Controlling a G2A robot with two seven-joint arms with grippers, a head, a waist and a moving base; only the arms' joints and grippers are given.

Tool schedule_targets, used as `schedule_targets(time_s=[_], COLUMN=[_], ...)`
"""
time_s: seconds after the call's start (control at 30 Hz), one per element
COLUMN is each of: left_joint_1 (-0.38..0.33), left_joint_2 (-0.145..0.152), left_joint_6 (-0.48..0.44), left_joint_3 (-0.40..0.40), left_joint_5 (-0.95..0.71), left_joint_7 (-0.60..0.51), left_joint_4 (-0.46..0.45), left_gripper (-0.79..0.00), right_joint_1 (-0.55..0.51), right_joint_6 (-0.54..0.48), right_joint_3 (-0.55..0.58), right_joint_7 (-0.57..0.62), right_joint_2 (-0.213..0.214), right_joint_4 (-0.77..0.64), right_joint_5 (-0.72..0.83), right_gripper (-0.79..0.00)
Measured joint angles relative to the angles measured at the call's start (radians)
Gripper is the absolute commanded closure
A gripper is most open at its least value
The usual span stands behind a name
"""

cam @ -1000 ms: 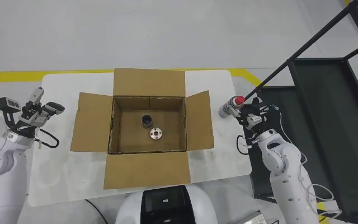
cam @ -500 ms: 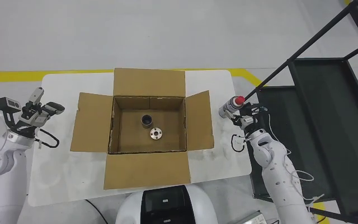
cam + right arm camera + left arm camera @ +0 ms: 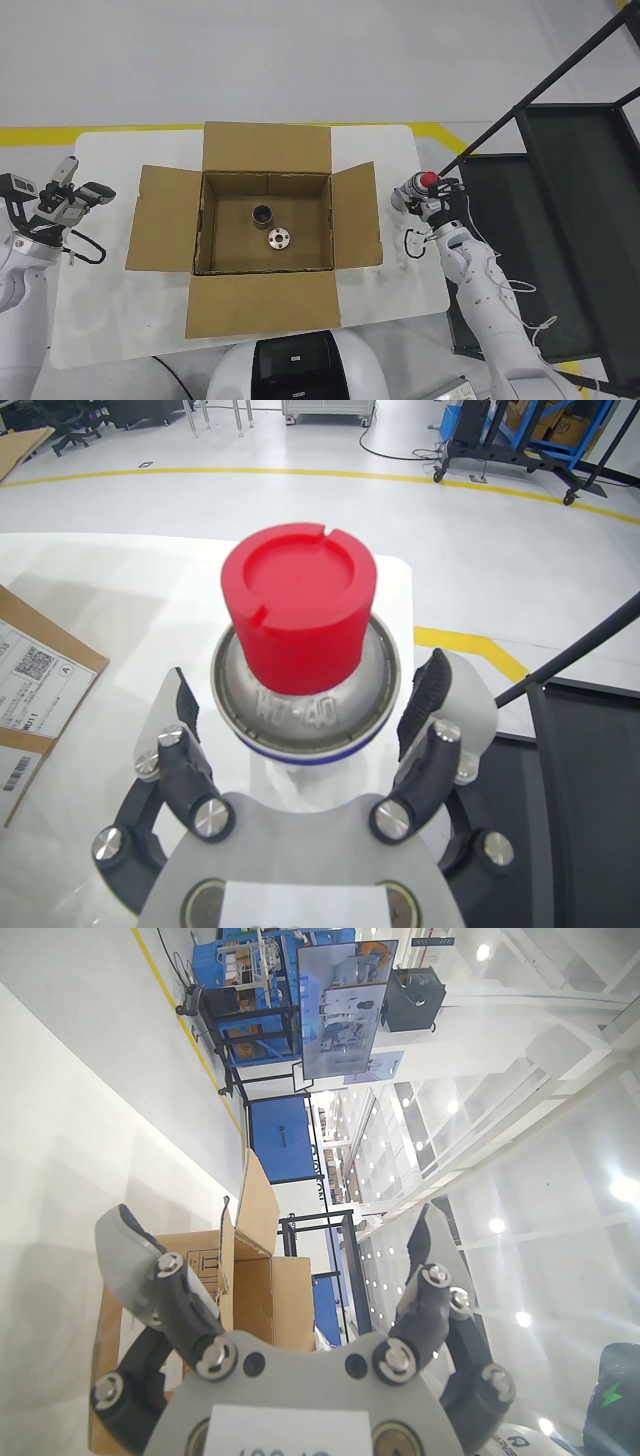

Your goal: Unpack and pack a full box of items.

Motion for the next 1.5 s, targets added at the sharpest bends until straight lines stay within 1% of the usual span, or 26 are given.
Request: schedule_targets(time_s=[0.03,0.07,0.2,0.33,0.43,0.5,0.63,0.73,0.87,1.0,1.13,1.17,1.23,1.37,1.5], left_joint_1=[0.0,0.0,0.0,0.0,0.0,0.0,0.0,0.0,0.0,0.0,0.0,0.0,0.0,0.0,0.0], left_joint_2=[0.0,0.0,0.0,0.0,0.0,0.0,0.0,0.0,0.0,0.0,0.0,0.0,0.0,0.0,0.0], left_joint_6=[0.0,0.0,0.0,0.0,0.0,0.0,0.0,0.0,0.0,0.0,0.0,0.0,0.0,0.0,0.0], left_joint_3=[0.0,0.0,0.0,0.0,0.0,0.0,0.0,0.0,0.0,0.0,0.0,0.0,0.0,0.0,0.0], left_joint_5=[0.0,0.0,0.0,0.0,0.0,0.0,0.0,0.0,0.0,0.0,0.0,0.0,0.0,0.0,0.0], left_joint_7=[0.0,0.0,0.0,0.0,0.0,0.0,0.0,0.0,0.0,0.0,0.0,0.0,0.0,0.0,0.0], left_joint_4=[0.0,0.0,0.0,0.0,0.0,0.0,0.0,0.0,0.0,0.0,0.0,0.0,0.0,0.0,0.0], left_gripper=[-0.785,-0.785,-0.785,-0.785,-0.785,-0.785,-0.785,-0.785,-0.785,-0.785,-0.785,-0.785,-0.785,-0.785,-0.785], right_joint_1=[0.005,0.01,0.021,0.009,-0.015,-0.042,-0.111,-0.168,-0.238,-0.281,-0.3,-0.303,-0.304,-0.287,-0.249], right_joint_6=[-0.001,-0.001,-0.008,-0.041,-0.073,-0.093,-0.129,-0.162,-0.206,-0.266,-0.376,-0.398,-0.412,-0.378,-0.297], right_joint_3=[-0.003,-0.006,-0.008,0.004,0.024,0.045,0.093,0.135,0.188,0.209,0.168,0.145,0.102,-0.011,-0.069], right_joint_7=[-0.002,-0.005,-0.013,-0.02,-0.036,-0.046,-0.033,-0.004,0.028,0.069,0.195,0.254,0.355,0.625,0.814], right_joint_2=[0.0,0.0,0.001,0.005,0.01,0.014,0.024,0.032,0.039,0.045,0.05,0.053,0.057,0.071,0.08], right_joint_4=[0.007,0.015,0.035,0.026,-0.012,-0.065,-0.204,-0.34,-0.559,-0.738,-0.852,-0.875,-0.902,-0.937,-0.912], right_joint_5=[0.001,0.001,0.015,0.038,0.077,0.107,0.16,0.209,0.278,0.346,0.501,0.563,0.66,0.861,1.042], right_gripper=[-0.16,0.0,0.0,0.0,0.0,0.0,0.0,0.0,0.0,0.0,0.0,0.0,0.0,0.0,0.0])
